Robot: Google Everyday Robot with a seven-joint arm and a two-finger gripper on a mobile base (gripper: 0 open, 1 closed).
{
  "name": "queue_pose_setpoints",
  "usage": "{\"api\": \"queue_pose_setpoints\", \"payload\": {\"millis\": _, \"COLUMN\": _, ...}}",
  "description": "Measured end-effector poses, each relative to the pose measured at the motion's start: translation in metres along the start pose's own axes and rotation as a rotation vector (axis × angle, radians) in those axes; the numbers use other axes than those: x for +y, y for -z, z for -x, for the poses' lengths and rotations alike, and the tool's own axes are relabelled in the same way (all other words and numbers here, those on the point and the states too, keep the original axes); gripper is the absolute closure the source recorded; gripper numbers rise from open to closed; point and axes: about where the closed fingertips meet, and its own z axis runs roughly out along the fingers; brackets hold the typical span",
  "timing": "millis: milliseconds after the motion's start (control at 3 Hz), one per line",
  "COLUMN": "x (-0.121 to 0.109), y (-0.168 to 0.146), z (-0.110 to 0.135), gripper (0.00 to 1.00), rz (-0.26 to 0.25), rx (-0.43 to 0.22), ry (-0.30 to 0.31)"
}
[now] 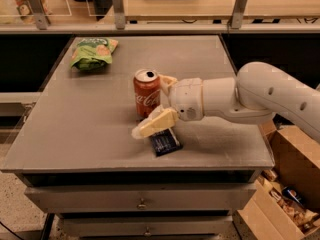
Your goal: Knock coke can over
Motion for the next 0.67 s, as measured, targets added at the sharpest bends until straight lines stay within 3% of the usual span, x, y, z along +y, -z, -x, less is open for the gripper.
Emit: {"api": "queue_pose_setpoints", "payload": {"millis": 667, "x": -0.0039, "y": -0.0225, "z": 0.0008, "gripper": 0.41, "rz": 0.019, "rx": -0.007, "ry": -0.003}}
